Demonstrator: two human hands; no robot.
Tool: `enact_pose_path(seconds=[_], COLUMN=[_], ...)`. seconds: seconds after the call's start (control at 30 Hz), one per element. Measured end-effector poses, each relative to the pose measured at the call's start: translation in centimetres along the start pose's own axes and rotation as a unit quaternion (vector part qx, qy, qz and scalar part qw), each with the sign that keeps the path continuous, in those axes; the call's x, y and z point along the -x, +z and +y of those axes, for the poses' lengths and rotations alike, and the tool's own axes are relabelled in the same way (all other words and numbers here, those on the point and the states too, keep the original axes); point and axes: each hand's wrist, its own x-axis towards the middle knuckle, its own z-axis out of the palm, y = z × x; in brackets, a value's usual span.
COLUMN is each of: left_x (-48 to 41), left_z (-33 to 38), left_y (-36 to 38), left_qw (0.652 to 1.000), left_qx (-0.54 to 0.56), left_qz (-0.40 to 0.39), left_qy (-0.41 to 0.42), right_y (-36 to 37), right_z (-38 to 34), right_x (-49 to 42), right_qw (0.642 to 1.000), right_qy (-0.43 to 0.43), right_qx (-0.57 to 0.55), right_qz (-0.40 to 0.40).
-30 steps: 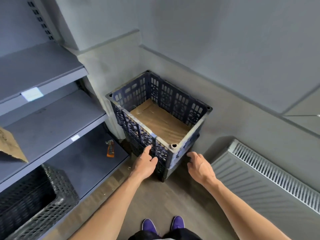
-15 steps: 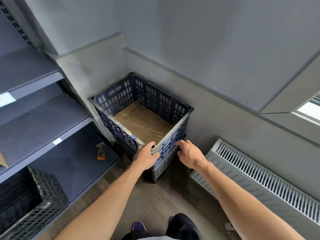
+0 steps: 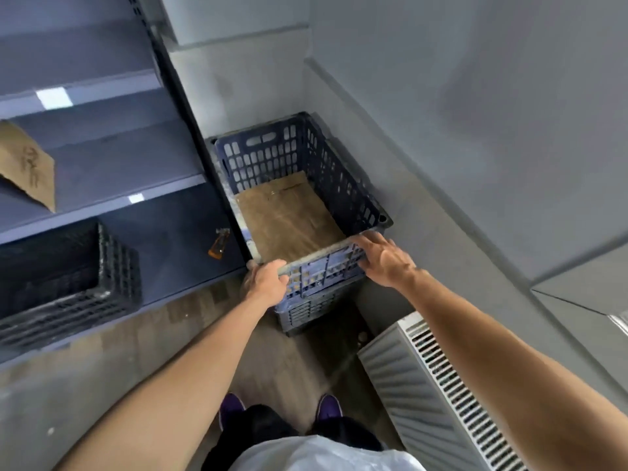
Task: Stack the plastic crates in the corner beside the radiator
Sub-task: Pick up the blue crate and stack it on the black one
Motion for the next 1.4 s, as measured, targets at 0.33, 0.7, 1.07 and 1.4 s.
enact_pose_path(seconds=[0.33, 0.7, 1.07, 1.4], left_x=[-0.1, -1.1, -0.7, -0.4], left_z=[0.6, 0.2, -0.6, -0.6], left_y=[0.1, 0.2, 0.2, 1.1], left_qw=[0.999, 0.997, 0.995, 0.994], left_qx=[0.043, 0.054, 0.074, 0.070], left_qz=[0.030, 0.052, 0.062, 0.087], left_qy=[-0.007, -0.017, -0.009, -0.006], right_y=[-0.9, -1.3, -1.1, -0.3], right_z=[2.3, 4.7, 4.5, 5.8], right_x=[-3.5, -6.5, -6.1, -4.3], right_qw=[0.997, 0.996, 0.999, 0.998], right_qy=[-0.028, -0.025, -0.022, -0.042], right_qx=[0.027, 0.066, 0.020, 0.043], right_qz=[-0.059, -0.050, -0.027, -0.036])
